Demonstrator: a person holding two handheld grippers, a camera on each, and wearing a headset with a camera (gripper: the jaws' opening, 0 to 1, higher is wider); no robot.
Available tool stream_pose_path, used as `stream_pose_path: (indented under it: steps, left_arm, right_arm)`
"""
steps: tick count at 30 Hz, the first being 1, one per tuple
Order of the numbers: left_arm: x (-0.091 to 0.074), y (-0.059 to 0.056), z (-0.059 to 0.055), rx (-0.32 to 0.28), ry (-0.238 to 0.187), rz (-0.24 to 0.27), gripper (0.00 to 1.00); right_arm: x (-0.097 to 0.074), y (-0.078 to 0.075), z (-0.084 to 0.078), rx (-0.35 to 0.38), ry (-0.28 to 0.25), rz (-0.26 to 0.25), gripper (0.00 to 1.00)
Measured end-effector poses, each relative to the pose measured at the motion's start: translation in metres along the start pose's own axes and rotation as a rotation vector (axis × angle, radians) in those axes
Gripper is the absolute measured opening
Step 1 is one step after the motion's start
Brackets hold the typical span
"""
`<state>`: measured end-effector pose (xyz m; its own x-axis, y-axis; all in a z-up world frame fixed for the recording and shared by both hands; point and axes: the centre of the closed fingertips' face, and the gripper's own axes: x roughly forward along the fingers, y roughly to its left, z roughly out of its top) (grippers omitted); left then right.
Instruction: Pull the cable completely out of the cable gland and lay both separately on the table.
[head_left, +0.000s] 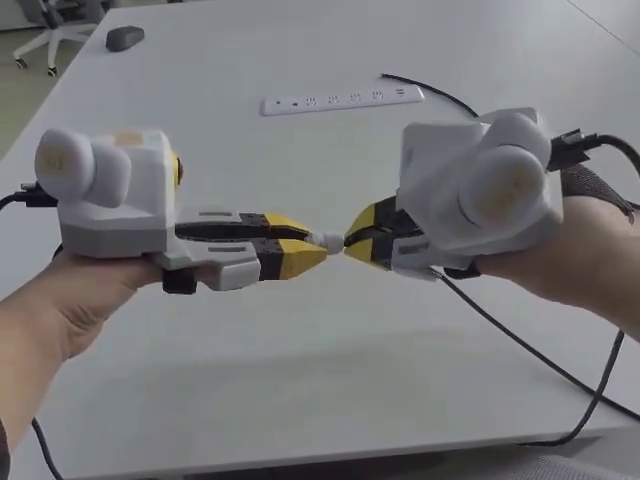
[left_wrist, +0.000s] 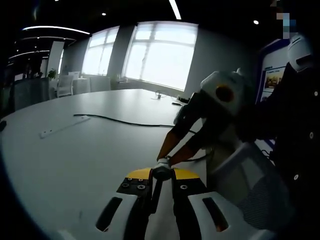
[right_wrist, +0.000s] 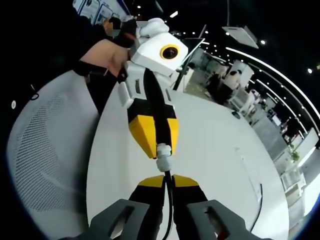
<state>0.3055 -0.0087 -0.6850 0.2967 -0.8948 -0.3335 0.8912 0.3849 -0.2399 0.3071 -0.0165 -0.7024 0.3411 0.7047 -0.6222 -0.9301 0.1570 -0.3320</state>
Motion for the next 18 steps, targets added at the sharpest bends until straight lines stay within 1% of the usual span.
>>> stream_pose_path:
  steps: [2, 5, 6, 9, 13, 15, 18]
  left_arm:
    - [0.000, 0.000, 0.001, 0.000, -0.006, 0.000, 0.15]
    - [-0.001, 0.001, 0.002, 0.000, -0.011, 0.003, 0.15]
    - [-0.002, 0.002, 0.004, -0.003, -0.021, 0.003, 0.15]
    - [-0.004, 0.003, 0.004, -0.004, -0.022, 0.007, 0.15]
    - [-0.008, 0.005, 0.003, -0.010, -0.027, 0.014, 0.15]
    - [-0.008, 0.006, 0.003, -0.010, -0.029, 0.017, 0.15]
    - [-0.009, 0.007, 0.003, -0.011, -0.032, 0.021, 0.15]
  right_arm:
    - [-0.001, -0.002, 0.000, 0.015, -0.002, -0.013, 0.00]
    - [-0.003, -0.006, -0.005, 0.036, 0.009, -0.026, 0.00]
    - [-0.004, -0.007, -0.008, 0.056, 0.017, -0.029, 0.00]
    - [-0.007, -0.007, -0.013, 0.098, 0.019, -0.027, 0.00]
    - [-0.011, -0.006, -0.021, 0.118, 0.029, -0.029, 0.00]
    - [-0.012, -0.006, -0.023, 0.126, 0.024, -0.031, 0.00]
    - [-0.013, -0.006, -0.027, 0.128, 0.036, -0.031, 0.00]
